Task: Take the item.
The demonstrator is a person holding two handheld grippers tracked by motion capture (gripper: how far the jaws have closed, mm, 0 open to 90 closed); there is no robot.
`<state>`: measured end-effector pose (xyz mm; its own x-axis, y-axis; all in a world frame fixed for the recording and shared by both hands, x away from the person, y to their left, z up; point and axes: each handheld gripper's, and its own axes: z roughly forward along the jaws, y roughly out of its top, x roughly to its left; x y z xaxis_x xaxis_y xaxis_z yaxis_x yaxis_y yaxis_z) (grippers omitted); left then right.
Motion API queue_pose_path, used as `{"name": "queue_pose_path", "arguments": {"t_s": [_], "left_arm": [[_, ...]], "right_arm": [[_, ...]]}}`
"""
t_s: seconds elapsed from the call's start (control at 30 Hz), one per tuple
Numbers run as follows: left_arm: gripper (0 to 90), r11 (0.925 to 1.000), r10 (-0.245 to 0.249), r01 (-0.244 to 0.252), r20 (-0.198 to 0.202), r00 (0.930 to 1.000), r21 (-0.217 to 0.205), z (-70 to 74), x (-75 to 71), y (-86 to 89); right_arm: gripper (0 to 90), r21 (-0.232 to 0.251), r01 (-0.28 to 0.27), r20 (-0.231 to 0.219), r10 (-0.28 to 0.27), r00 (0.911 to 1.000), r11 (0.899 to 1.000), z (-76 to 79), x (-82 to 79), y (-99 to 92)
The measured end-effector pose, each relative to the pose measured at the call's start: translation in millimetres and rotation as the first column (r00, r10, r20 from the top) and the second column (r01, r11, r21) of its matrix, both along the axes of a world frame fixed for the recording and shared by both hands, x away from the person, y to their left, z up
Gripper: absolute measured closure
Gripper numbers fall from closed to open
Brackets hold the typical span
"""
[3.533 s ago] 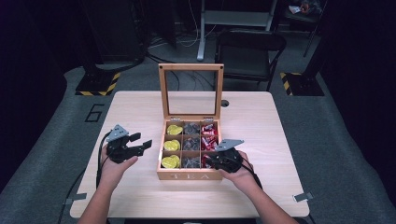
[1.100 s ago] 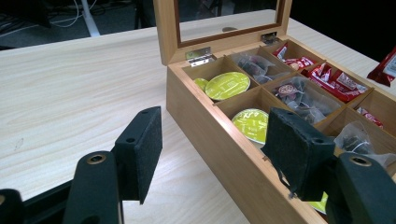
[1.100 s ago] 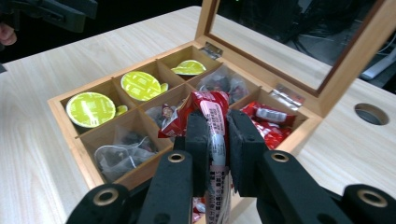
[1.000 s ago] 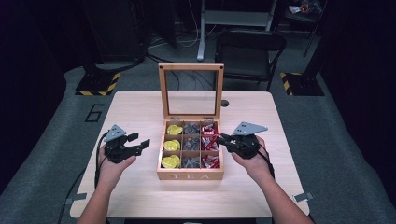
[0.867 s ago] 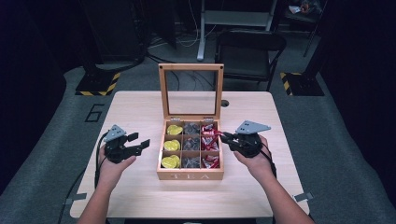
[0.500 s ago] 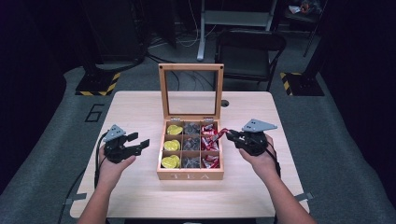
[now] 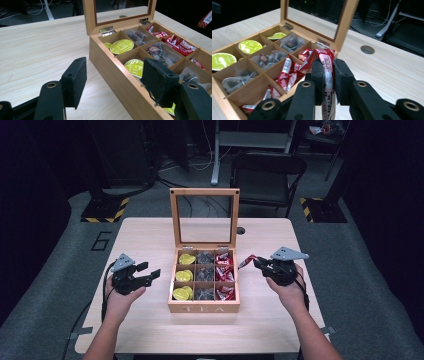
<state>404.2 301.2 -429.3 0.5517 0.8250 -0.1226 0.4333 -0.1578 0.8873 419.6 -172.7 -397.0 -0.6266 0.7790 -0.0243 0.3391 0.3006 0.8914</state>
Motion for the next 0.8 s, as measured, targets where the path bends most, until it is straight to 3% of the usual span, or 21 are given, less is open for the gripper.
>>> {"name": "queue_pose_path", "arguments": {"t_s": [0.33,0.8], "left_arm": [[36.8,1.0,-0.002,0.002,-0.001,1.0,-0.003,-0.4,0.0,-0.6],[36.8,1.0,-0.003,0.003,-0.004,1.0,-0.002,-1.3,0.0,-1.3]], "right_arm": [[79.2,0.01,0.073,0.001,-0.073,0.9973,0.997,-2.1,0.2,-23.1],[79.1,0.003,0.112,-0.017,-0.112,0.9936,0.994,-12.5,2.2,-36.9]]}}
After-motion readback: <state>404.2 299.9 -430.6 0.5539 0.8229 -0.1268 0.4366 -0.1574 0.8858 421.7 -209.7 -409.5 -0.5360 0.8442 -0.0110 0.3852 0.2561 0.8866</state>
